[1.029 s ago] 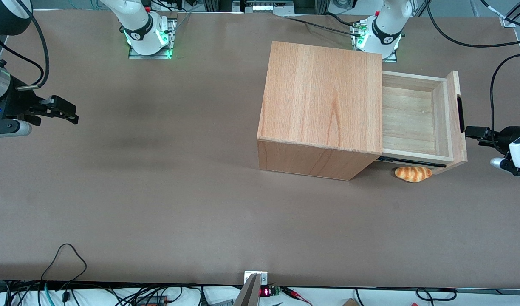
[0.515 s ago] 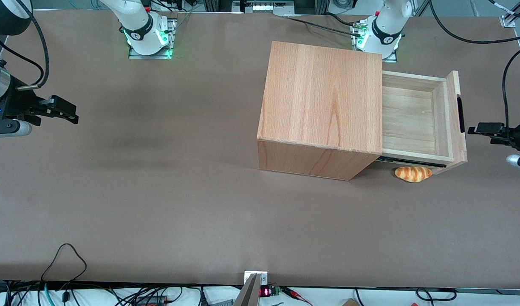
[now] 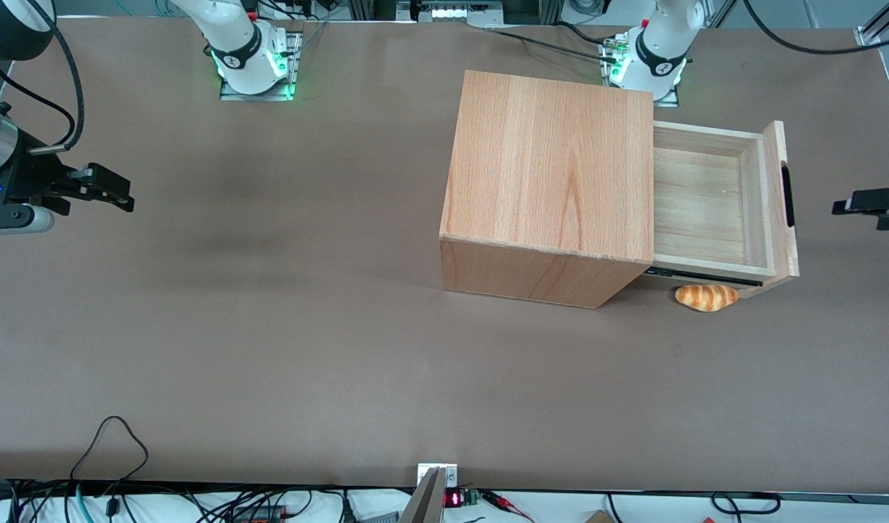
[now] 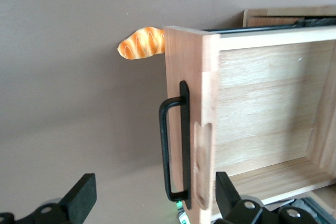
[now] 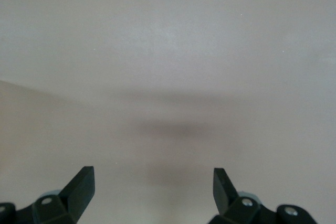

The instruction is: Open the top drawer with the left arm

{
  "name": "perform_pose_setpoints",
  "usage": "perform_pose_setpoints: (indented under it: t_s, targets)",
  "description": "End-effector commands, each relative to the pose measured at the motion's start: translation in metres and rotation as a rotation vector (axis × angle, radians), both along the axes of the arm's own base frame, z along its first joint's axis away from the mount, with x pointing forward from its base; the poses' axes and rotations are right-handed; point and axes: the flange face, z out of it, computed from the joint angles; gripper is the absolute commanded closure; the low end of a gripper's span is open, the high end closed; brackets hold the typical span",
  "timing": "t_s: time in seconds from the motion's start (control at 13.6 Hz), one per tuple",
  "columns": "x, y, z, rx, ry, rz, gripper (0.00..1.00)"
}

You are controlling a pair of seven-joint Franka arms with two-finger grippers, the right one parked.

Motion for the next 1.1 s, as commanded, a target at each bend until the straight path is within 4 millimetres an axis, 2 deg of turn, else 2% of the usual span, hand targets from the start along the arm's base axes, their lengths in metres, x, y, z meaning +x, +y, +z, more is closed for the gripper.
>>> perform_pose_setpoints:
  t_s: [0.0, 0.29, 0.44, 0.59, 0.66, 0.88, 1.03]
  targets:
    - [-0.005, -0.02, 0.027, 0.023, -0.015, 0.044, 0.0]
    - [-0.006, -0.086, 0.053, 0.077, 0.022, 0.087, 0.0]
    - [-0.01, -0.116, 0.059, 0.106, 0.06, 0.132, 0.0]
    - [-0.016, -0.134, 0.072, 0.125, 0.054, 0.15, 0.0]
    - [-0.016, -0.15, 0.074, 0.143, 0.059, 0.169, 0.0]
    - [-0.026, -0.171, 0.086, 0.153, 0.02, 0.182, 0.0]
    - [-0.04, -0.169, 0.082, 0.143, -0.027, 0.186, 0.0]
